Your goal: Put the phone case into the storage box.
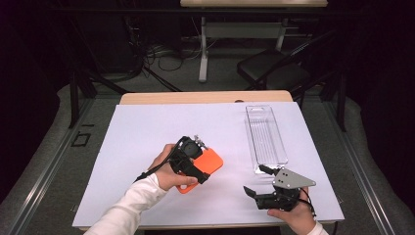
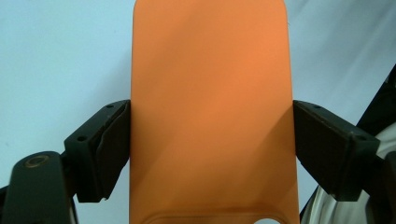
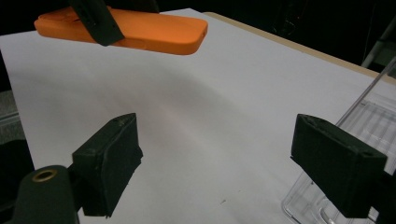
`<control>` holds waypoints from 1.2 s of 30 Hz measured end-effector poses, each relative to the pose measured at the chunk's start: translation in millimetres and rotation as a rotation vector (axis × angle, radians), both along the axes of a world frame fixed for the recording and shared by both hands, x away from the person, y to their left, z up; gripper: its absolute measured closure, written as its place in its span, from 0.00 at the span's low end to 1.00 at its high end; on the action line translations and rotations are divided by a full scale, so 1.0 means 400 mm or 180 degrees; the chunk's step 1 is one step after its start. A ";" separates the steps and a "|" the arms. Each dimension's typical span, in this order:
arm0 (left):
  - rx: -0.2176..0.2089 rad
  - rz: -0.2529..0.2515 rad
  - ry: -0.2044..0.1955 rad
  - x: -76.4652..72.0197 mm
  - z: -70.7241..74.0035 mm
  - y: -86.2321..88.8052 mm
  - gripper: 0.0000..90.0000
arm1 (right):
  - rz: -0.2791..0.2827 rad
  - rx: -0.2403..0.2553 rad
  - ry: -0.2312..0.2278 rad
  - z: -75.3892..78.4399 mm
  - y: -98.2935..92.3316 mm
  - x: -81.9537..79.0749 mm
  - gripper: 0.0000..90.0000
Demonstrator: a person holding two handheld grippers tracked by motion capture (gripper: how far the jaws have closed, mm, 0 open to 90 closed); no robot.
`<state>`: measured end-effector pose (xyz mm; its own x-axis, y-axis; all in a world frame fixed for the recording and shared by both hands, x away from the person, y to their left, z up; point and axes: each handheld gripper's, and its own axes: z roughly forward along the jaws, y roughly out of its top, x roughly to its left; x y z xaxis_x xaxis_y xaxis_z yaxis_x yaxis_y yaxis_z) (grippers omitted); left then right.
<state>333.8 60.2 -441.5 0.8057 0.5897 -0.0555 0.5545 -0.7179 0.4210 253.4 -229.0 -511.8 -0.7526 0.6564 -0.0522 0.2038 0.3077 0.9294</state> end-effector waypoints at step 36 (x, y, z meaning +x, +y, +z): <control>0.0024 -0.0025 0.0057 -0.005 0.028 0.025 0.18 | 0.0822 -0.1328 -0.0825 0.086 0.176 0.046 0.36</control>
